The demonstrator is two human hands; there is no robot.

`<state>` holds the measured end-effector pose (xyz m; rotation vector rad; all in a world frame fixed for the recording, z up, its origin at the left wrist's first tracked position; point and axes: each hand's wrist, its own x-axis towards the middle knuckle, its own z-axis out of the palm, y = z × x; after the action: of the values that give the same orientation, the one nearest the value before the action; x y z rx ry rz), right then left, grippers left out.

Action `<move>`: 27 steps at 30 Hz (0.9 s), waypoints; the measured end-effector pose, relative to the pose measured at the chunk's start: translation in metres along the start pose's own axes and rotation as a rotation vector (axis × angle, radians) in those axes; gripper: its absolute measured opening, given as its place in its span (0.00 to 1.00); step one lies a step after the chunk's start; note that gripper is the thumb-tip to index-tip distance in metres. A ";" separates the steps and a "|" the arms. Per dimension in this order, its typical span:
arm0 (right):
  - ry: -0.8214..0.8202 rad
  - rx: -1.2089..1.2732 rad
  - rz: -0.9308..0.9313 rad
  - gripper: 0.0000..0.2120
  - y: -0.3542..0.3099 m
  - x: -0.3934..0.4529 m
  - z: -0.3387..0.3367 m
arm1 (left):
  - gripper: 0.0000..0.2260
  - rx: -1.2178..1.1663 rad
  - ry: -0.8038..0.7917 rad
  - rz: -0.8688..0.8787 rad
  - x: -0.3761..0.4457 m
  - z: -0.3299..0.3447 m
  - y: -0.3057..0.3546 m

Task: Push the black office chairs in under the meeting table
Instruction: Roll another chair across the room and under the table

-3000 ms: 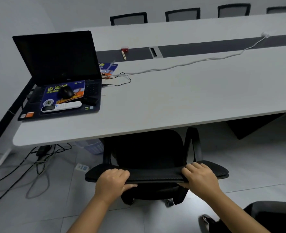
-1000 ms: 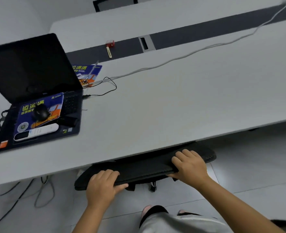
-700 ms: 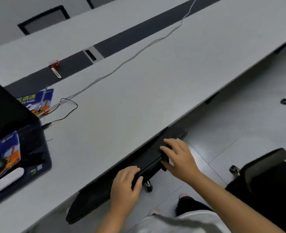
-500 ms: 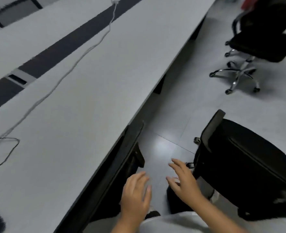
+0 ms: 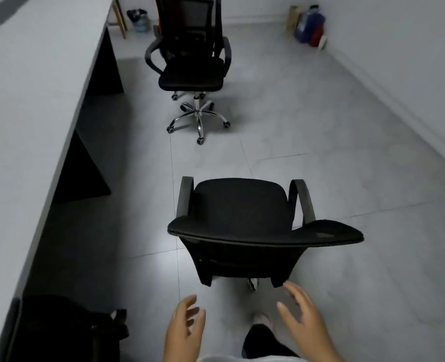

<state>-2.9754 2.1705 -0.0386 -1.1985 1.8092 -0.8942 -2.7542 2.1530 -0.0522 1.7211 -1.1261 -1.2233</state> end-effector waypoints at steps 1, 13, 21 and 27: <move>0.009 -0.019 -0.031 0.27 0.002 0.008 -0.011 | 0.14 -0.016 0.023 0.040 0.006 0.008 0.014; 0.218 -0.748 -0.735 0.11 -0.015 0.132 -0.076 | 0.32 0.953 0.216 0.745 0.099 0.063 0.099; 0.265 -0.836 -0.797 0.12 -0.005 0.196 -0.099 | 0.34 1.179 -0.109 0.796 0.143 0.080 0.123; 0.228 -0.820 -0.778 0.21 -0.008 0.261 -0.144 | 0.38 1.206 -0.155 0.842 0.177 0.140 0.157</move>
<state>-3.1663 1.9413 -0.0234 -2.5168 1.9678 -0.6944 -2.8969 1.9222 -0.0055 1.5000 -2.6362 -0.0542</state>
